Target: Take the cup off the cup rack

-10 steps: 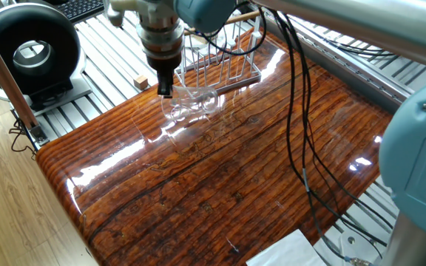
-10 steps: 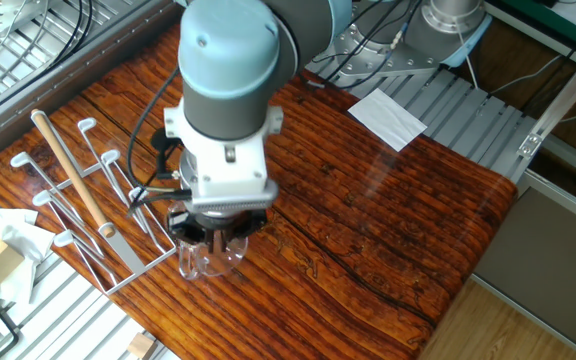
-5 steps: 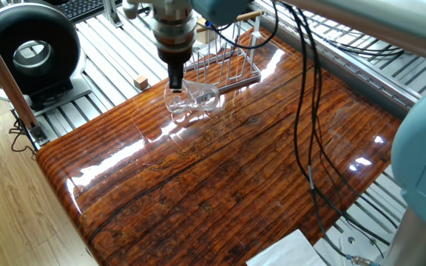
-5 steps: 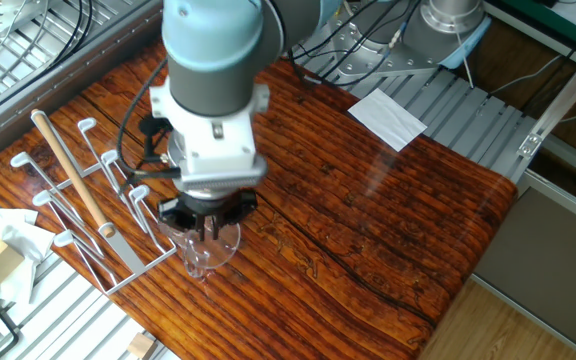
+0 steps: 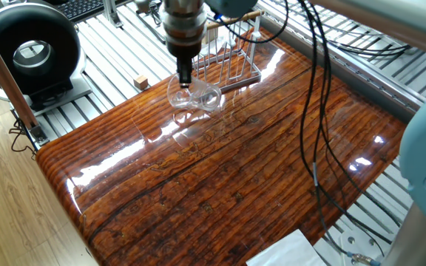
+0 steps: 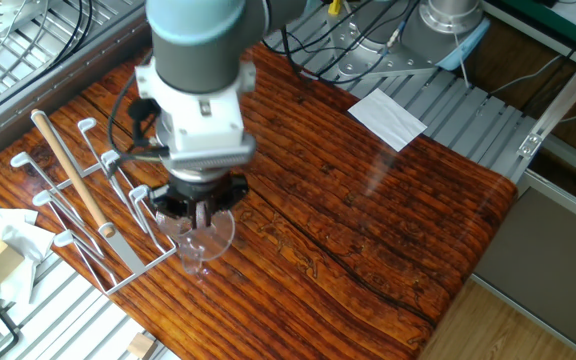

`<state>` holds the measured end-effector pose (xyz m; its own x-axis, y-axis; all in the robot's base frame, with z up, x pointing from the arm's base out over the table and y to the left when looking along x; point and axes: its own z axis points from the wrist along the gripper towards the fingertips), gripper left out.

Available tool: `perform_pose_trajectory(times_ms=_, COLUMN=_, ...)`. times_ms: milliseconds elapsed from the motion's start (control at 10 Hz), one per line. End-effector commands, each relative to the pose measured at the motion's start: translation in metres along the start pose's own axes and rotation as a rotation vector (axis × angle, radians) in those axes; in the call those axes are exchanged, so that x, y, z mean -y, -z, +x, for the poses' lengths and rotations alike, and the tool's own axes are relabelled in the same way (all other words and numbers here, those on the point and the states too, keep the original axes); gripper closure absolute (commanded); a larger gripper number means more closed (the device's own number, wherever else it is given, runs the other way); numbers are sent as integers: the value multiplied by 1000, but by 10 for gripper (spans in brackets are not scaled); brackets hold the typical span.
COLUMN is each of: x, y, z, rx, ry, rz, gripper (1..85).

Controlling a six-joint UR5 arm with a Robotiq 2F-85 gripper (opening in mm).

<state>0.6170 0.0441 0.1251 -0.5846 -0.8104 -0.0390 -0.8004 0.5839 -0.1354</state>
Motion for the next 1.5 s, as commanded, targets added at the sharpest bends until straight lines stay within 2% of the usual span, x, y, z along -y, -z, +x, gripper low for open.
perform_pose_trajectory(times_ms=0, x=6, y=10, z=16, rx=10, ry=27, rz=-16, gripper=620)
perform_pose_trajectory(times_ms=200, x=8, y=8, z=22, rx=17, ry=35, rz=-7, gripper=620)
perform_pose_trajectory(times_ms=300, x=13, y=7, z=24, rx=25, ry=47, rz=13, gripper=617)
perform_pose_trajectory(times_ms=500, x=17, y=6, z=26, rx=34, ry=58, rz=30, gripper=597)
perform_pose_trajectory(times_ms=900, x=10, y=3, z=38, rx=29, ry=68, rz=15, gripper=593)
perform_pose_trajectory(times_ms=1400, x=6, y=10, z=56, rx=10, ry=83, rz=1, gripper=590)
